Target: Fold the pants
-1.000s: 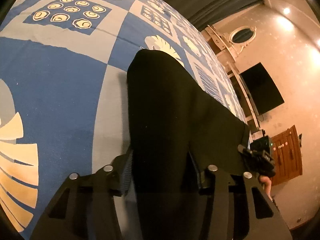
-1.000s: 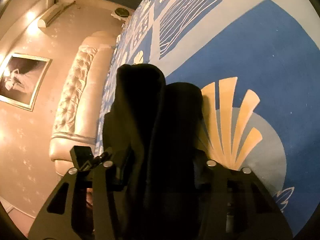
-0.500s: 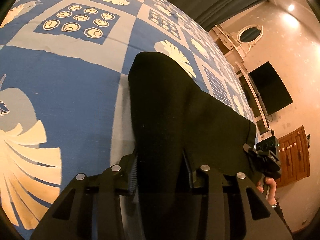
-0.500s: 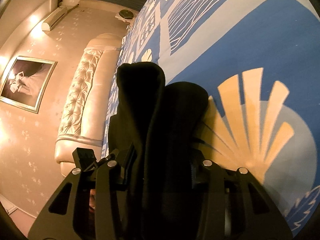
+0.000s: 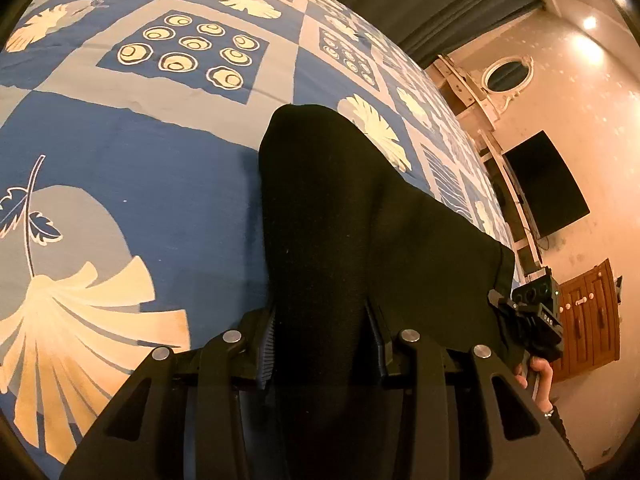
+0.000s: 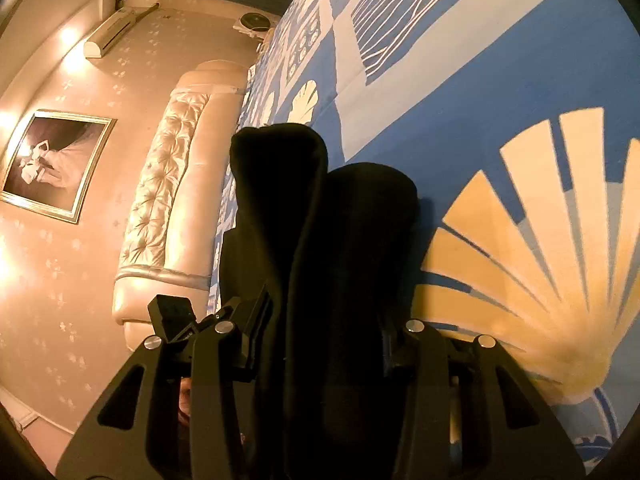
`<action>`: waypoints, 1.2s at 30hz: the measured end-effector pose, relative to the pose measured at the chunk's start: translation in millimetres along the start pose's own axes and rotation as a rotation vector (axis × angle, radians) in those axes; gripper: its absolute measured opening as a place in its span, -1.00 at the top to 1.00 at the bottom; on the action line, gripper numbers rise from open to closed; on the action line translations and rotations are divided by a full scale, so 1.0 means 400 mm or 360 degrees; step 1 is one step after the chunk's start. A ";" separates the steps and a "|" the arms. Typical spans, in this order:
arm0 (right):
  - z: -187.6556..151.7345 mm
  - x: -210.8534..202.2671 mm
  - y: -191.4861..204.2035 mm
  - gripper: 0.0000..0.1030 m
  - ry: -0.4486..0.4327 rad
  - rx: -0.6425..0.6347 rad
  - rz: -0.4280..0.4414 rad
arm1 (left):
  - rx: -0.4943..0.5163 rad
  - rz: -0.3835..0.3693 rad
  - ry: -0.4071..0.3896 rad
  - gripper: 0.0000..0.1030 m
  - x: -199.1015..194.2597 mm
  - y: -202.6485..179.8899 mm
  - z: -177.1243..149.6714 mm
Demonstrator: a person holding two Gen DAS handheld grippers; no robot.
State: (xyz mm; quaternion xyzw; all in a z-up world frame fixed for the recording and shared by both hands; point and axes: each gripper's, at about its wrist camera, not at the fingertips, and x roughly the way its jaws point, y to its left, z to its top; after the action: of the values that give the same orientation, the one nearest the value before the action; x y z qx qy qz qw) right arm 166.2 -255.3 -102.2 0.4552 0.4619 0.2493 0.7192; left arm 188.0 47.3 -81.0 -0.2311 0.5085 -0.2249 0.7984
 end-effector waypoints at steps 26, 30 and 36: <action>0.090 -0.033 0.024 -0.69 -0.0079 -0.0086 -0.0058 | -0.0199 -0.0367 -0.0157 -0.60 -0.029 0.125 0.089; 0.138 0.007 0.032 -0.73 -0.0094 -0.0085 0.0012 | -0.0123 -0.0330 -0.0140 -0.60 0.026 0.086 0.144; 0.164 0.064 0.053 -0.15 -0.0007 -0.0167 -0.0028 | -0.0050 -0.0251 -0.0155 -0.48 0.064 0.063 0.168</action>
State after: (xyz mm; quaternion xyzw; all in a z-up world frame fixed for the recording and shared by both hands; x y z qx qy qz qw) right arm 237.5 -253.6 -84.3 0.4135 0.4506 0.2659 0.7452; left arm 262.6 61.6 -88.9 -0.2937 0.4527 -0.2676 0.7982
